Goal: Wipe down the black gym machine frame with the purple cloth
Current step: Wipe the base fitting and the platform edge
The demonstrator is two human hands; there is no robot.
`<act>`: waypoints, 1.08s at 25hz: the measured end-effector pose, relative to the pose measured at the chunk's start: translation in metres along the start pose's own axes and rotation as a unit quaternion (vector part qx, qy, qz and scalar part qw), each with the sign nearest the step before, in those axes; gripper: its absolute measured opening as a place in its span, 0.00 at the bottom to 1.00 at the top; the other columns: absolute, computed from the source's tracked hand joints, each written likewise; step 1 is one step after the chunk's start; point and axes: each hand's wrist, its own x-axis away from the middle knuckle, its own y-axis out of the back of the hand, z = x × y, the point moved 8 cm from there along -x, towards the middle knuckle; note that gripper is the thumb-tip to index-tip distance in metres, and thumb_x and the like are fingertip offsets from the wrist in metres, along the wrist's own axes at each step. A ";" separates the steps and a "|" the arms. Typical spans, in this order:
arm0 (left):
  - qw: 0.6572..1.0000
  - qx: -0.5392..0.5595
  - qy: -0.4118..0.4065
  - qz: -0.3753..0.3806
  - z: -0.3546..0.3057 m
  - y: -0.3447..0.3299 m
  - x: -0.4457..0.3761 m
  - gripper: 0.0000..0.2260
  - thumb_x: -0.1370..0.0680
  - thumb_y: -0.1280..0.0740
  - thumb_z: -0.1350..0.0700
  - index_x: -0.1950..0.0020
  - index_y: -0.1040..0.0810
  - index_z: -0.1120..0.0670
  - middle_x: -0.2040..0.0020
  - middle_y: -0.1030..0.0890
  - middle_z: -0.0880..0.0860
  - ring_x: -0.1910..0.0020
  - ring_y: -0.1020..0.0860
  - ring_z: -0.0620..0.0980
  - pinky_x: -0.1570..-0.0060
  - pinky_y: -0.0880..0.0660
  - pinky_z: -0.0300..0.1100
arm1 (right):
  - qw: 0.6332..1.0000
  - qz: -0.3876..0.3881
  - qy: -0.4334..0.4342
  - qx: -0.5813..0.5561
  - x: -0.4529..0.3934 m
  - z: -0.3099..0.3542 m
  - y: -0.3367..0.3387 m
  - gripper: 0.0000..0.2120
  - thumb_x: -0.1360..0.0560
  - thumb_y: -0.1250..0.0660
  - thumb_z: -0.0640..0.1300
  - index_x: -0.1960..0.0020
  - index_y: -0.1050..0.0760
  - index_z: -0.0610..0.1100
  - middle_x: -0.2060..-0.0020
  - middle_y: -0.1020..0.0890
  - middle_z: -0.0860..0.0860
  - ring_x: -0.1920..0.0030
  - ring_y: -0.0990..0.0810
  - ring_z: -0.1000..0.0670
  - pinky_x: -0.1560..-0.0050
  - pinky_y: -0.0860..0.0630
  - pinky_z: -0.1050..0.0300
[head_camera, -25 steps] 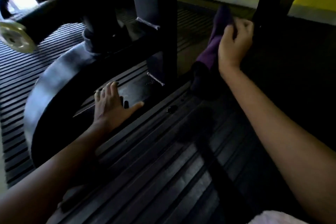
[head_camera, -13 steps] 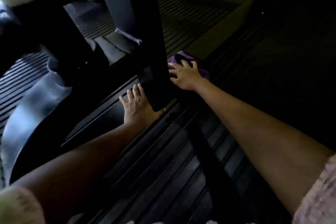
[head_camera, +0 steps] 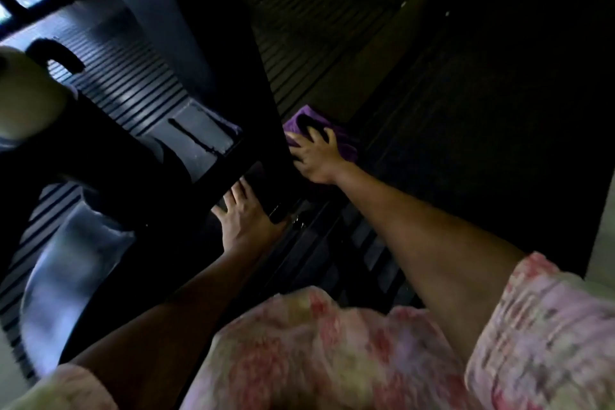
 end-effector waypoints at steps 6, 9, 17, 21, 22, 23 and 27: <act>1.000 0.007 0.015 0.022 0.003 -0.006 -0.001 0.57 0.35 0.41 0.23 0.23 0.53 0.62 0.23 0.48 0.60 0.25 0.49 0.59 0.30 0.52 0.65 | 1.000 -0.005 -0.001 0.011 -0.001 -0.001 -0.001 0.21 0.18 0.52 0.53 0.25 0.46 0.59 0.23 0.51 0.53 0.24 0.54 0.42 0.28 0.57 0.38; 1.000 0.017 0.018 0.006 0.001 -0.002 0.001 0.56 0.36 0.41 0.23 0.23 0.52 0.62 0.24 0.45 0.60 0.25 0.47 0.59 0.30 0.51 0.63 | 1.000 -0.017 0.007 0.000 -0.003 0.000 0.004 0.22 0.18 0.51 0.53 0.25 0.45 0.59 0.23 0.51 0.53 0.24 0.54 0.42 0.28 0.57 0.39; 0.999 -0.004 0.041 0.017 -0.002 0.005 0.001 0.50 0.34 0.32 0.30 0.26 0.41 0.64 0.30 0.35 0.63 0.31 0.37 0.63 0.34 0.44 0.63 | 0.993 0.004 0.115 -0.013 0.004 -0.010 0.004 0.21 0.18 0.49 0.54 0.25 0.43 0.60 0.24 0.46 0.56 0.24 0.52 0.45 0.29 0.56 0.41; 0.998 -0.013 0.058 0.038 -0.005 0.011 0.005 0.49 0.31 0.31 0.34 0.25 0.45 0.66 0.28 0.39 0.65 0.29 0.41 0.64 0.31 0.48 0.62 | 0.999 0.029 0.035 -0.029 -0.028 -0.045 0.019 0.23 0.20 0.47 0.59 0.26 0.43 0.61 0.23 0.47 0.56 0.24 0.53 0.45 0.30 0.57 0.35; 0.994 -0.034 0.081 0.058 -0.004 0.012 0.010 0.49 0.29 0.33 0.34 0.24 0.49 0.66 0.26 0.44 0.66 0.26 0.46 0.63 0.29 0.53 0.60 | 0.999 0.015 0.001 -0.048 -0.030 -0.044 0.017 0.23 0.20 0.47 0.59 0.26 0.43 0.61 0.23 0.47 0.56 0.24 0.53 0.45 0.30 0.57 0.34; 0.990 -0.064 0.100 0.080 -0.009 0.013 0.019 0.50 0.28 0.36 0.34 0.24 0.54 0.67 0.24 0.49 0.66 0.25 0.51 0.63 0.28 0.58 0.58 | 0.998 -0.005 -0.020 -0.057 -0.027 -0.038 0.014 0.23 0.20 0.46 0.58 0.26 0.43 0.61 0.23 0.47 0.55 0.24 0.52 0.44 0.30 0.56 0.34; 0.999 -0.028 0.015 0.039 -0.081 0.023 0.063 0.38 0.25 0.41 0.34 0.31 0.32 0.65 0.32 0.31 0.65 0.30 0.35 0.62 0.28 0.47 0.51 | 0.996 -0.057 0.073 -0.017 0.009 -0.013 0.000 0.23 0.20 0.45 0.57 0.26 0.43 0.61 0.24 0.44 0.54 0.25 0.49 0.43 0.30 0.54 0.37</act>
